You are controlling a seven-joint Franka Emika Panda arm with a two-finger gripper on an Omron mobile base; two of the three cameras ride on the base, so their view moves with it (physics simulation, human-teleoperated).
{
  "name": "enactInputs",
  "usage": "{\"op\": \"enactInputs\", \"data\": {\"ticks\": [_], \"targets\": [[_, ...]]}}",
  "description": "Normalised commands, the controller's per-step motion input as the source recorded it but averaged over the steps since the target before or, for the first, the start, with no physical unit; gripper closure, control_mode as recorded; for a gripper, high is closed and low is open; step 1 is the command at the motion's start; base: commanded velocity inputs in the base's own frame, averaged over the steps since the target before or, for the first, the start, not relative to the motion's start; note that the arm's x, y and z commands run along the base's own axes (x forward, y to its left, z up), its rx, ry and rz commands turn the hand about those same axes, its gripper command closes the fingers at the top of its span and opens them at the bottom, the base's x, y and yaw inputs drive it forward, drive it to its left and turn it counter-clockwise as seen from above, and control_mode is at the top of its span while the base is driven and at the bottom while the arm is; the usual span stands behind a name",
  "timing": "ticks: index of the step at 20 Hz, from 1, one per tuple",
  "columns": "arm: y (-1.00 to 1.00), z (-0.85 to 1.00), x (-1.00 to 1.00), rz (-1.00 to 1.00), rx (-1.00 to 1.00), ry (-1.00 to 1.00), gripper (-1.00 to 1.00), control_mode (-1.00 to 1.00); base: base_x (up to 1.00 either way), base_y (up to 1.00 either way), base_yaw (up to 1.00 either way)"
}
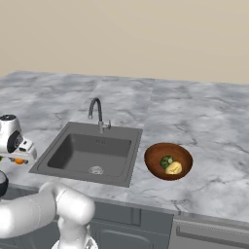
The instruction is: There is a mixed pile of frozen fruits and vegetables on the counter. Locate all the frozen vegetables and place the items in a bowl on the counter. Take all the frozen fruits and defrost them in a running sink.
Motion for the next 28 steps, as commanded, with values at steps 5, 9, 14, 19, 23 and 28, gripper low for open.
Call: {"op": "enactInputs", "data": {"ticks": [5, 9, 14, 19, 23, 28], "targets": [[-0.49, -0.01, 0.40, 0.00, -0.01, 0.00, 1.00, -1.00, 0.00, 0.00, 0.00], [-0.50, 0.00, 0.28, 0.00, 0.00, 0.00, 1.00, -1.00, 0.00, 0.00, 0.00], [-0.53, 0.00, 0.28, 0.00, -0.01, 0.00, 1.00, -1.00, 0.00, 0.00, 0.00], [-0.52, 0.00, 0.22, 0.00, -0.01, 0.00, 1.00, -1.00, 0.00, 0.00, 0.00], [-0.49, -0.06, 0.23, 0.00, -0.01, 0.00, 1.00, -1.00, 0.00, 0.00, 0.00], [-0.43, -0.23, 0.22, 0.00, -0.05, 0.00, 1.00, -1.00, 0.00, 0.00, 0.00]]}}
